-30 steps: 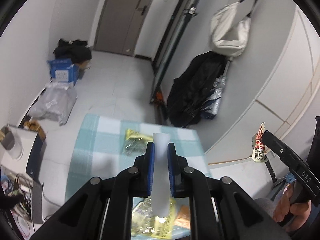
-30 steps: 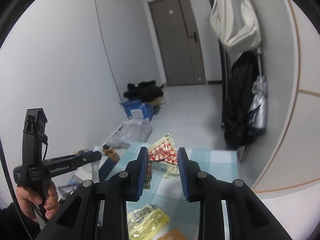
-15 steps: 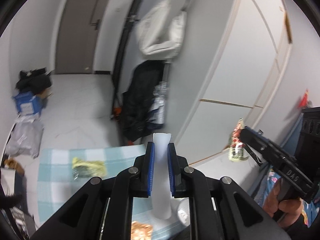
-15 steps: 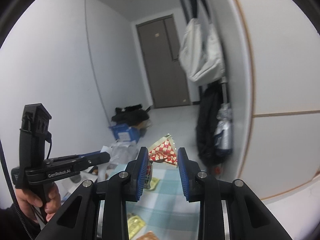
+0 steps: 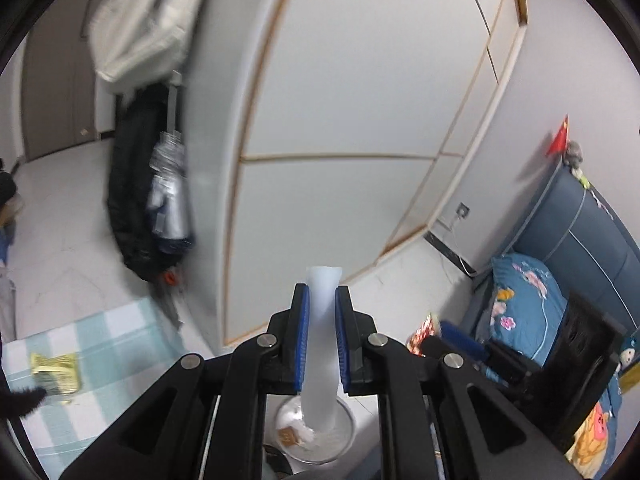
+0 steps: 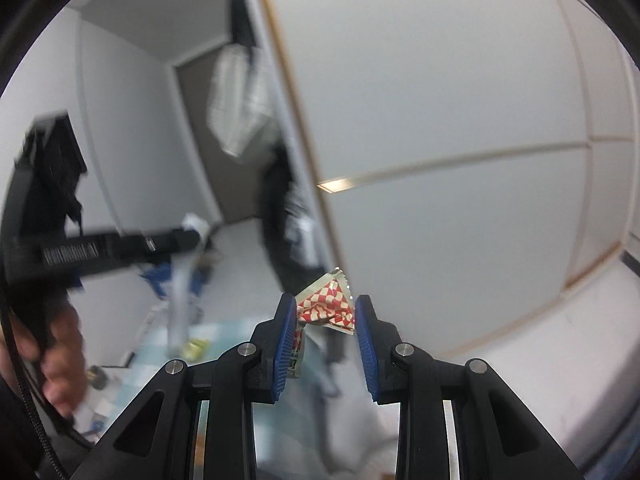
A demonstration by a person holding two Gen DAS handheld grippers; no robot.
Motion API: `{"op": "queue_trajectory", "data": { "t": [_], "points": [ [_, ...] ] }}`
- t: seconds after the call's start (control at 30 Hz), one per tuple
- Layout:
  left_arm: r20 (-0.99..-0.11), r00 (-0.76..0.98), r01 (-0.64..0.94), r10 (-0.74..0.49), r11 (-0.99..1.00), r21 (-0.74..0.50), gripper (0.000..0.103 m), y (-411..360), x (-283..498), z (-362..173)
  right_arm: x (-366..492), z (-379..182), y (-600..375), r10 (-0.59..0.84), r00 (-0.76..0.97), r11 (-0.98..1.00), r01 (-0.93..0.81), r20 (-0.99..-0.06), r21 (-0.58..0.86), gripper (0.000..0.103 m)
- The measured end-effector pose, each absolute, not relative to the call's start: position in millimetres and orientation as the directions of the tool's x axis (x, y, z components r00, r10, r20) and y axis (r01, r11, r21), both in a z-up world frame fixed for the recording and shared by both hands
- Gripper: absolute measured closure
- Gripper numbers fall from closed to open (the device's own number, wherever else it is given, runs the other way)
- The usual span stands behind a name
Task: Collect trash
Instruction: 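Carry the red wrapper and foam stick from the table over the toilet bowl, then open the right tool while the left tool opens, dropping both items into the bowl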
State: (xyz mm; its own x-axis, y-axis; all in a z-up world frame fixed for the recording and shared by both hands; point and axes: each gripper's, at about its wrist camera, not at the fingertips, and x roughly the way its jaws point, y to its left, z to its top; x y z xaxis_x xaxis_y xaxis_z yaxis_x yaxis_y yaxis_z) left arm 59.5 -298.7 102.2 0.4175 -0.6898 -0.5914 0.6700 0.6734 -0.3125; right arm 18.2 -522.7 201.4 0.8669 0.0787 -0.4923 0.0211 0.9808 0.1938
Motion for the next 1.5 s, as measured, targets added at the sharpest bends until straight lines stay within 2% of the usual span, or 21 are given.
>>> {"op": "queue_trajectory", "data": {
  "t": [0.2, 0.37, 0.53, 0.77, 1.2, 1.5],
  "points": [
    [-0.688, 0.327, 0.720, -0.647, 0.642, -0.262, 0.094, -353.6, 62.1, 71.5, 3.6, 141.9, -578.9, 0.014, 0.814, 0.962, 0.147, -0.581, 0.229, 0.074],
    [-0.786, 0.116, 0.746, -0.607, 0.575, -0.334, 0.094, -388.1, 76.6, 25.9, 3.4, 98.4, -608.8, -0.001, 0.765, 0.939, 0.222, -0.644, 0.262, 0.074],
    [-0.837, 0.013, 0.758, -0.547, 0.552, -0.348, 0.094, -416.3, 84.0, -15.6, 11.5, 56.3, -620.1, 0.007, 0.716, 0.912, 0.281, -0.698, 0.298, 0.074],
    [-0.916, -0.108, 0.797, -0.386, 0.517, -0.312, 0.094, -450.0, 82.1, -80.9, 15.7, 10.0, -636.4, 0.021, 0.650, 0.888, 0.337, -0.759, 0.313, 0.074],
    [-0.949, -0.278, 0.818, -0.147, 0.482, -0.315, 0.094, -461.1, 77.5, -191.8, 27.0, -85.6, -626.4, 0.121, 0.480, 0.868, 0.373, -0.869, 0.327, 0.074],
    [-0.932, -0.349, 0.788, -0.096, 0.509, -0.347, 0.092, -465.6, 67.6, -237.2, 25.0, -132.1, -621.0, 0.190, 0.382, 0.840, 0.413, -0.904, 0.351, 0.073]
  ]
}}
